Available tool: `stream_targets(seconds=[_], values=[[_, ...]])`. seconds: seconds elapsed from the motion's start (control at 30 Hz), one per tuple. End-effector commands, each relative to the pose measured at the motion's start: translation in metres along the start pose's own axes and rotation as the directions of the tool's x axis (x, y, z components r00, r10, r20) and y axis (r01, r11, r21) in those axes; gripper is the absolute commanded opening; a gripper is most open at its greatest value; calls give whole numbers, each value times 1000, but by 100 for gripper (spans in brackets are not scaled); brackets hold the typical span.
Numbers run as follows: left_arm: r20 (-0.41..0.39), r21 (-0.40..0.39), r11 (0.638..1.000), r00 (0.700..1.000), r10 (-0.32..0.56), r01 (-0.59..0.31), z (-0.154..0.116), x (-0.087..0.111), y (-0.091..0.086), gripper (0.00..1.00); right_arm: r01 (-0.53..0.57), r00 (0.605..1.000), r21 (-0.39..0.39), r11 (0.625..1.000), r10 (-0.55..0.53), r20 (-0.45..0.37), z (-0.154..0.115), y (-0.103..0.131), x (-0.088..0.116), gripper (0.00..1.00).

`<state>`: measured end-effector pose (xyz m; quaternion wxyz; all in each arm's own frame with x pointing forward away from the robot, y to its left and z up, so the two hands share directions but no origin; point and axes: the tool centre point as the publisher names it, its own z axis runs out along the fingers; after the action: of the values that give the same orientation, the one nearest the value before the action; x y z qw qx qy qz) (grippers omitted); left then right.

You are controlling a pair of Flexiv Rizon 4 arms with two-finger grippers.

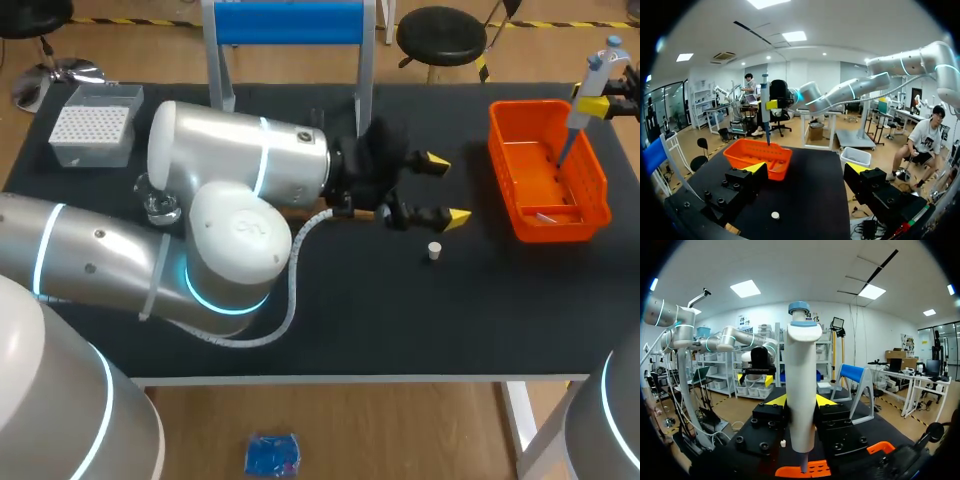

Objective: Invert the test tube, pick up the pipette, mount the tip to pipette, aspirate from beaker and dispense into the tube, eject the tip, return the pipette, and cap with the stopper.

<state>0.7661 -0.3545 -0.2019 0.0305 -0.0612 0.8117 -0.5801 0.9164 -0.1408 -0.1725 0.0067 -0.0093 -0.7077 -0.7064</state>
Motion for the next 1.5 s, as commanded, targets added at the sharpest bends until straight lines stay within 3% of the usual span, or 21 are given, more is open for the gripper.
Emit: stream_targets(seconds=[0.03, 1.13, 1.5], values=[[5, 268, 963, 1000, -10, 8, -12, 2, 9, 100, 0, 1000, 2, 1000, 0, -4, -1, 1, -1, 0], [20, 250, 968, 999, -25, 19, -14, 4, 5, 100, 0, 1000, 2, 1000, 0, -4, -1, 1, -1, 0], [10, 274, 962, 1000, -8, 5, -37, -16, 14, 100, 0, 1000, 2, 1000, 0, -4, -1, 1, -1, 0]])
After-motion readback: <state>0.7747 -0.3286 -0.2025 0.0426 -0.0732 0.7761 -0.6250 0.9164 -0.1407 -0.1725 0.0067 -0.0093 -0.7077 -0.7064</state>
